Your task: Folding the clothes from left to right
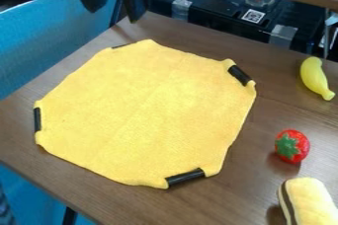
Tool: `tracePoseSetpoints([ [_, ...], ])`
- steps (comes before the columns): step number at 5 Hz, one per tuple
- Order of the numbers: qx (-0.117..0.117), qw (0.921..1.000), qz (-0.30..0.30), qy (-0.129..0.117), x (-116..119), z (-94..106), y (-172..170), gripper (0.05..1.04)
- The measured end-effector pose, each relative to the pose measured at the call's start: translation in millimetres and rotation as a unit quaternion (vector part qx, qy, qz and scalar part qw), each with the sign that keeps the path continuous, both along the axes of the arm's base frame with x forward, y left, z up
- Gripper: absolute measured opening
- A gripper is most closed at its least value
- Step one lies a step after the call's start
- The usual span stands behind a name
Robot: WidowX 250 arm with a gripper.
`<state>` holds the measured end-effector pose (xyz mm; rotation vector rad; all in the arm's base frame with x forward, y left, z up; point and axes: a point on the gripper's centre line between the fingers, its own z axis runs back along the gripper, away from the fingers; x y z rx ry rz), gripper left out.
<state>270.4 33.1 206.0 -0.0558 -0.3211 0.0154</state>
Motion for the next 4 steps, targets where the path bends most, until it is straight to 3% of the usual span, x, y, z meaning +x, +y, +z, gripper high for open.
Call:
tracePoseSetpoints([
  [1, -0.001, 0.9999, -0.002, 0.01, -1, -8.7, 0, 1.001],
  [3, 0.03, 0.9982, 0.02, 0.047, -25, -107.0, 45, 1.0],
  [4, 0.052, 0.9967, 0.053, 0.033, -44, -136.8, 73, 1.0],
])
